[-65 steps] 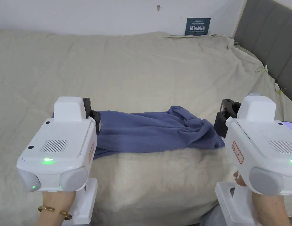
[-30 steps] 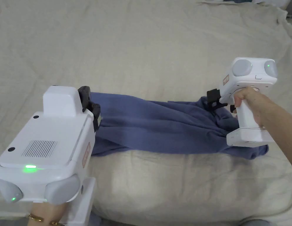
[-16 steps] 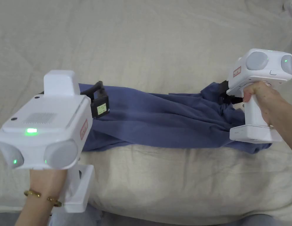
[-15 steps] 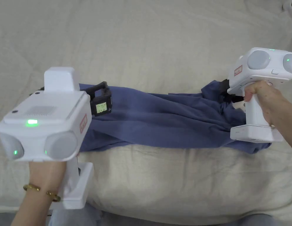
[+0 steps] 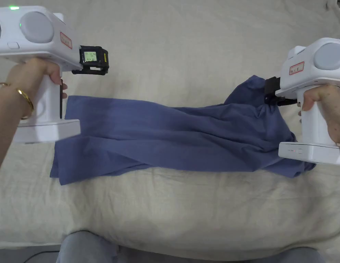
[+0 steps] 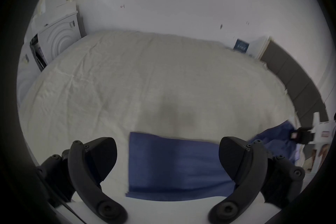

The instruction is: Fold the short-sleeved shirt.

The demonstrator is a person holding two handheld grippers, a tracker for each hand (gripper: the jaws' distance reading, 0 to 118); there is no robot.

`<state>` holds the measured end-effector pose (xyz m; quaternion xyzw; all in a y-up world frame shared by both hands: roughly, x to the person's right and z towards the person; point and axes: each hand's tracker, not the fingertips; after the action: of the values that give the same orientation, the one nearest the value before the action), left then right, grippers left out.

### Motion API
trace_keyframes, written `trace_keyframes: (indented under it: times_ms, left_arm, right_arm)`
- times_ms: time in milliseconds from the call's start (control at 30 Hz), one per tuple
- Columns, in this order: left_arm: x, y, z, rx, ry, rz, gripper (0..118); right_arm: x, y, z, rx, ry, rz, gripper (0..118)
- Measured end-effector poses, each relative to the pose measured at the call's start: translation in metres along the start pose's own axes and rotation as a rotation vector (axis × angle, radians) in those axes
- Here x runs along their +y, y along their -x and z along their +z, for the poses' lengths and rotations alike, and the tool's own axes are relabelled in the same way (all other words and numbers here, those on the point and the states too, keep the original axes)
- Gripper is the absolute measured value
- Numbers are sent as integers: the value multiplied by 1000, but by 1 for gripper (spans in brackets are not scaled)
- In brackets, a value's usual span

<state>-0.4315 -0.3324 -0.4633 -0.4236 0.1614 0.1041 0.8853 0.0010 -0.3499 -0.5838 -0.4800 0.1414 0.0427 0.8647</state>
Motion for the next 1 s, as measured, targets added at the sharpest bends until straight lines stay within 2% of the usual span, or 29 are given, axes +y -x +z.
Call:
trace_keyframes:
  times_ms: [100, 233, 467, 533, 600, 700, 733, 767, 833, 1000]
  left_arm:
    - [5, 12, -29, 36, 130, -38, 116]
    - [4, 32, -63, 116, 216, -40, 116]
    - [-7, 47, -104, 88, 248, -20, 115]
    - [-14, 41, -110, 94, 262, -26, 110]
    - [-19, 37, -119, 107, 311, -55, 101]
    - [-26, 34, -122, 98, 296, -67, 68]
    - [-26, 33, -120, 35, 279, -31, 56]
    - [-26, 32, -117, 50, 273, -28, 44]
    - [-28, 26, -111, 15, 237, -78, 1]
    - [-30, 23, -90, -5, 151, -32, 0]
  right_arm:
    - [-2, -3, -4, -3, 0, 0, 2]
    - [-5, -5, -9, 24, -11, -6, 2]
    - [-5, -2, -23, 27, 5, 4, 2]
    - [-4, 1, -24, 25, 0, 14, 2]
    - [-7, 7, -21, 28, -1, 17, 2]
    - [-7, 8, -24, 36, 2, 17, 2]
    - [-6, 5, -26, 32, 4, 22, 2]
    - [-6, 6, -28, 29, 6, 30, 2]
    - [-7, 6, -29, 30, 10, 31, 2]
    - [-10, 6, -22, 30, 2, 14, 2]
